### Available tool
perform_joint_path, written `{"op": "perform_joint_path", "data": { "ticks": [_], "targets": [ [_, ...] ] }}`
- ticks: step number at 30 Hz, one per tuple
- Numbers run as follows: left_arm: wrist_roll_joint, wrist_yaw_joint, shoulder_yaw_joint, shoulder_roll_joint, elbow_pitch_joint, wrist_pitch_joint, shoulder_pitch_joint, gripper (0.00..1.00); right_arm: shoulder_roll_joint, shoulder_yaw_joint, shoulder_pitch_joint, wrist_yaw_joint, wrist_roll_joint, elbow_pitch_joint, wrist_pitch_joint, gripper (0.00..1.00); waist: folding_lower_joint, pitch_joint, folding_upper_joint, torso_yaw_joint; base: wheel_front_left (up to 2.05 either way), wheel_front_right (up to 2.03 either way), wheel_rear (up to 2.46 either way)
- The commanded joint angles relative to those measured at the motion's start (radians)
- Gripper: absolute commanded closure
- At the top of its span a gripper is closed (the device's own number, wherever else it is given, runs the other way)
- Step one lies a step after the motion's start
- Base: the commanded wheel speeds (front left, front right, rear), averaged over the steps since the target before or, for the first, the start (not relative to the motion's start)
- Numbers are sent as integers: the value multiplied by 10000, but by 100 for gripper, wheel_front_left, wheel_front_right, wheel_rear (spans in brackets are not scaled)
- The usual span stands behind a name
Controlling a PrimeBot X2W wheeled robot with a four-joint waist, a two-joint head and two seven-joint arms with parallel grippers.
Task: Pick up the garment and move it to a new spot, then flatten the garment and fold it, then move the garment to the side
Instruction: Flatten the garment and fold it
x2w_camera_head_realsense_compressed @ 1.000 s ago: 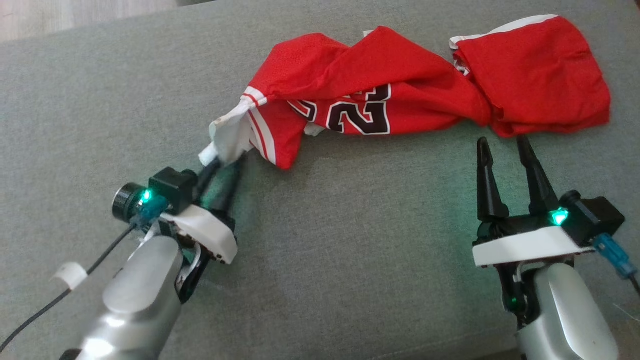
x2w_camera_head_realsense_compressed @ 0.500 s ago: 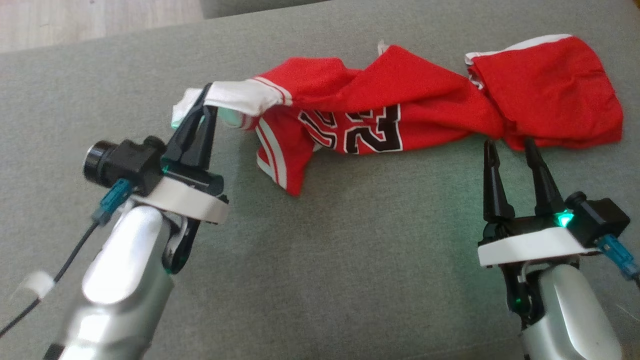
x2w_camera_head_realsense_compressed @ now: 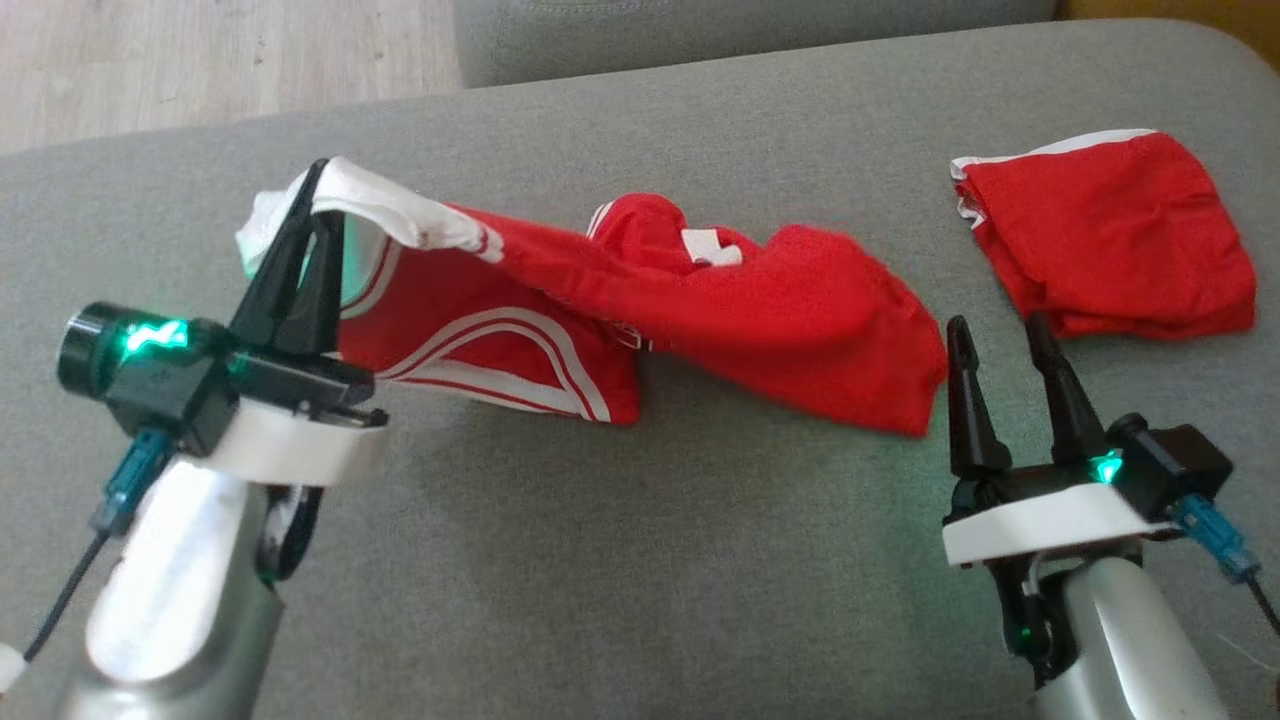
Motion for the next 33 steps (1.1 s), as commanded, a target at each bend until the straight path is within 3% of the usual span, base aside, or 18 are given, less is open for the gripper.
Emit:
{"op": "perform_joint_path", "data": {
  "ticks": [1, 12, 17, 21, 22, 23, 27, 33],
  "targets": [
    [144, -58, 429, 472, -193, 95, -771, 100, -20, 287, -251, 37, -89, -292, -108, 0, 2, 68, -1, -54, 0, 0, 0],
    [703, -391, 164, 1521, 509, 1546, -4472, 100, -20, 686, -745, 37, 300, -585, -109, 0, 2, 1431, -1, -914, 0, 0, 0],
    [1029, -544, -408, 2267, 2304, 2303, -6763, 100, -20, 1158, -1162, 37, 585, -742, -109, 0, 2, 2279, -1, -1556, 0, 0, 0],
    [1176, -577, -871, 2638, 4100, 2319, -8368, 100, -20, 1580, -1508, 37, 773, -882, -109, 0, 2, 2835, -1, -2012, 0, 0, 0],
    [1250, -579, -977, 2701, 4559, 2229, -8695, 96, -20, 1647, -1578, 37, 814, -918, -109, 0, 2, 2957, -1, -2088, 0, 0, 0],
    [1332, -581, -1074, 2719, 5022, 2131, -8940, 0, -20, 1679, -1641, 37, 846, -948, -109, 0, 2, 3038, -1, -2122, 0, 0, 0],
    [1366, -550, -1251, 2411, 6393, 1425, -9425, 0, -20, 1740, -1753, 37, 870, -985, -109, 0, 2, 3183, -1, -2031, 0, 0, 0],
    [1045, -567, -1528, 1622, 7207, 236, -9109, 0, -20, 1460, -1786, 37, 510, -838, -109, 0, 2, 2923, -1, -1394, 0, 0, 0]
  ]
}}
